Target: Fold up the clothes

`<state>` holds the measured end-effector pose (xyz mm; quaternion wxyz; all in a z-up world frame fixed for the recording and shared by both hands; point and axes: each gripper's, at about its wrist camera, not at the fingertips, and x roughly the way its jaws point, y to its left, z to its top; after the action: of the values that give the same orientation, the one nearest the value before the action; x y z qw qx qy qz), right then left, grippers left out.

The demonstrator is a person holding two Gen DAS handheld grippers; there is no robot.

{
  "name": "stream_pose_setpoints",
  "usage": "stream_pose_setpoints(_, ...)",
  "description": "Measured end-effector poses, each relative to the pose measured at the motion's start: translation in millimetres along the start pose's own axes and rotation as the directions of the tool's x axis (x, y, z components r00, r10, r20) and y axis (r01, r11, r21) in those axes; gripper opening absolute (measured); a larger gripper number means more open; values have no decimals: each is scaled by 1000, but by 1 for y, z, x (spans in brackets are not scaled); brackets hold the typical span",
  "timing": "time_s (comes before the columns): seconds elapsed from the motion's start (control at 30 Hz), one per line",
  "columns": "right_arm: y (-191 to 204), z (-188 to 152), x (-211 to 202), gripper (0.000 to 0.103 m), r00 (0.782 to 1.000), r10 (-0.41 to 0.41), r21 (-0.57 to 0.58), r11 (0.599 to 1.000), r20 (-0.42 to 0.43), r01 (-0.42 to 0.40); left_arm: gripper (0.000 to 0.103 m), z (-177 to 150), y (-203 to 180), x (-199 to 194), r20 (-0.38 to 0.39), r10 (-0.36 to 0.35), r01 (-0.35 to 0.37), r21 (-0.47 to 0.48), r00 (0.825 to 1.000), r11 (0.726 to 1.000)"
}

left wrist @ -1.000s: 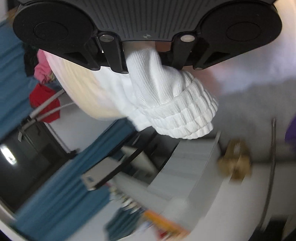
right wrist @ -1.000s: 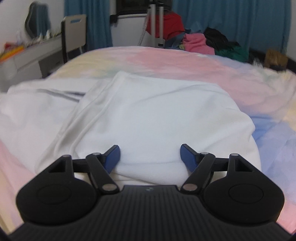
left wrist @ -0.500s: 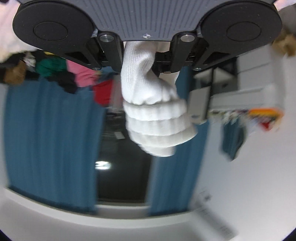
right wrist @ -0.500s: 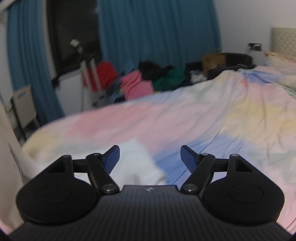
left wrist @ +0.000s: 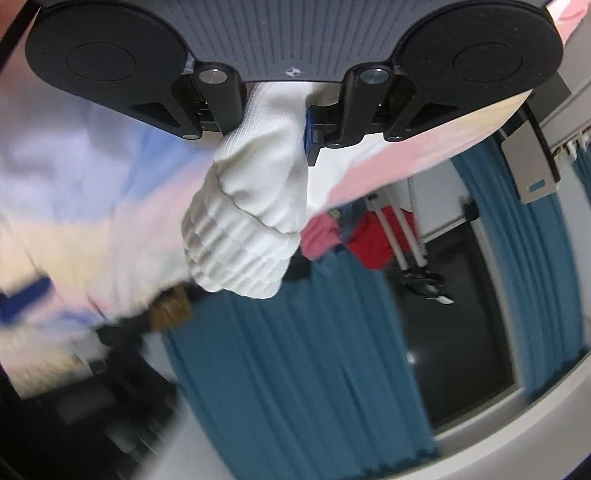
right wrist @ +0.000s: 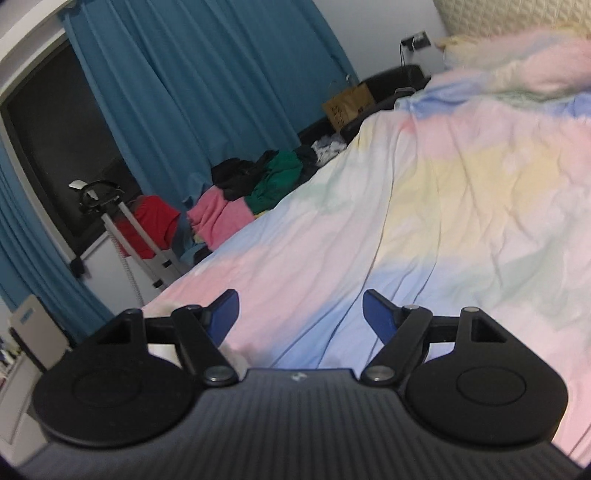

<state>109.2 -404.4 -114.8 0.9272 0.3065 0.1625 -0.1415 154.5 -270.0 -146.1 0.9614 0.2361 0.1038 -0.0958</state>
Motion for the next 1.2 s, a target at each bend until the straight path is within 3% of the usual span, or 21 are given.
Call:
stream_pose_setpoints(0.07,-2,0,1,77,1000,28,9,1000,-13,-28,22,-1,7,4,-17,-28,28,23,999,999)
stream_pose_setpoints(0.13,-2,-1,3,77,998,56,26,998,-36,-55,36,0,20,6,-46,-55,56,26,997,998)
stream_pose_setpoints(0.2,0,-3,1,77,996,77,30,997,-54,-75,69,1,32,9,-86,-93,95,21,992,995)
stream_pose_setpoints(0.3,7,-6,0,77,992,104,17,994,-75,-103,79,-15,60,8,-167,-155,157,4,974,988)
stream_pose_setpoints(0.47,15,-12,-1,77,982,146,15,989,-123,-145,87,-32,106,-9,-266,-181,199,44,947,979)
stream_pose_setpoints(0.73,17,-21,-1,77,961,204,75,978,-186,-194,87,-65,172,-26,-285,-91,122,95,954,988)
stream_pose_setpoints(0.87,18,-26,-1,77,949,232,106,971,-212,-213,88,-76,191,-50,-310,-68,54,-55,948,997)
stream_pose_setpoints(0.97,18,-29,0,77,940,252,129,965,-231,-227,88,-82,213,-57,-318,-62,-8,-212,946,977)
stream_pose_setpoints(1.07,15,-32,-1,77,928,282,194,952,-244,-239,88,-79,228,-70,-321,-41,-54,-282,946,958)
stream_pose_setpoints(1.2,11,-38,-3,86,922,287,251,942,-261,-222,88,-75,243,-71,-321,-27,-88,-337,947,937)
